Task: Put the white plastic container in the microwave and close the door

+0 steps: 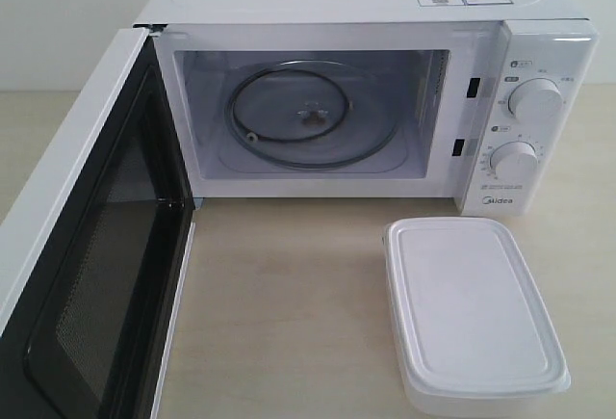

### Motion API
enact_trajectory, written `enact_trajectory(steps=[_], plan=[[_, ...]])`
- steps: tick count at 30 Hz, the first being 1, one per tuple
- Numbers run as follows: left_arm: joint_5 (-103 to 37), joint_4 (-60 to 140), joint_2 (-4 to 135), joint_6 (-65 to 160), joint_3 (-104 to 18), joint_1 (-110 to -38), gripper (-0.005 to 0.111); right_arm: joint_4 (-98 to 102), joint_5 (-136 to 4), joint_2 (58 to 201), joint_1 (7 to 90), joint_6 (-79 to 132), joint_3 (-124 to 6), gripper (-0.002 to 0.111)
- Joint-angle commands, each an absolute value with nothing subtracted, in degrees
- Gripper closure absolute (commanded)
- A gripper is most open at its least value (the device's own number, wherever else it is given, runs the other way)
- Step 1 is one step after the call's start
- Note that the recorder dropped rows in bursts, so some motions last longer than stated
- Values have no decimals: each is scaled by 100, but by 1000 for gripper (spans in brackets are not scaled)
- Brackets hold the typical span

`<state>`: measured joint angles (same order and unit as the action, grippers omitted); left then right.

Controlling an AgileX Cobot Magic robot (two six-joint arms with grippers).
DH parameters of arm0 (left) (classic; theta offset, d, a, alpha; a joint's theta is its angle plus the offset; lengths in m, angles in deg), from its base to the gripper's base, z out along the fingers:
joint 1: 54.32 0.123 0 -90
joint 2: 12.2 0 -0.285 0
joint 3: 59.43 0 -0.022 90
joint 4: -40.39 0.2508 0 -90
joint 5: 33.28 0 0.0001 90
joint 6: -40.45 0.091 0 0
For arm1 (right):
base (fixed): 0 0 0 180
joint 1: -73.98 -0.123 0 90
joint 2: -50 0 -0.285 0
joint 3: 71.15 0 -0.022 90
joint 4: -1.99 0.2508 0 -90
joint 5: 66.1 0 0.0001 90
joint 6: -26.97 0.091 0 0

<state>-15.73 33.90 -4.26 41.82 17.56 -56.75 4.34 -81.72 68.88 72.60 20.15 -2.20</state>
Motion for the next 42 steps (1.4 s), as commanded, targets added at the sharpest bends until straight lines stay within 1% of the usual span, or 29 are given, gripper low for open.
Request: enact_trajectory(steps=[1, 4, 8, 14, 21, 28, 32, 34, 38, 42], plan=[[-1576, 3378, -442, 4128, 1779, -5663, 102, 422, -8306, 8150, 7284, 1960, -660, 108], [-1576, 3378, -442, 4128, 1779, -5663, 102, 422, -8740, 8817, 7284, 1960, -672, 108], [-1576, 3378, -442, 4128, 1779, -5663, 102, 422, -9172, 9285, 7284, 2177, -672, 108], [-1576, 3378, -442, 4128, 1779, -5663, 102, 422, -9322, 9448, 7284, 2642, -672, 108], [-1576, 3378, -442, 4128, 1779, -5663, 102, 422, -9410, 9645, 7284, 2651, -672, 108], [-1576, 3378, -442, 4128, 1779, -5663, 102, 398, -9339, 10898, 7284, 2649, -661, 108], [-1576, 3378, -442, 4128, 1779, -5663, 102, 321, -9646, 11676, 7284, 2732, -661, 108], [-1576, 3378, -442, 4128, 1779, -5663, 102, -41, -9751, 11964, 7284, 3022, -661, 108], [-1576, 3378, -442, 4128, 1779, -5663, 102, -1506, -9779, 12333, 7284, 3810, -661, 108], [-1576, 3378, -442, 4128, 1779, -5663, 102, -1729, -9806, 12659, 7284, 3937, -661, 108]])
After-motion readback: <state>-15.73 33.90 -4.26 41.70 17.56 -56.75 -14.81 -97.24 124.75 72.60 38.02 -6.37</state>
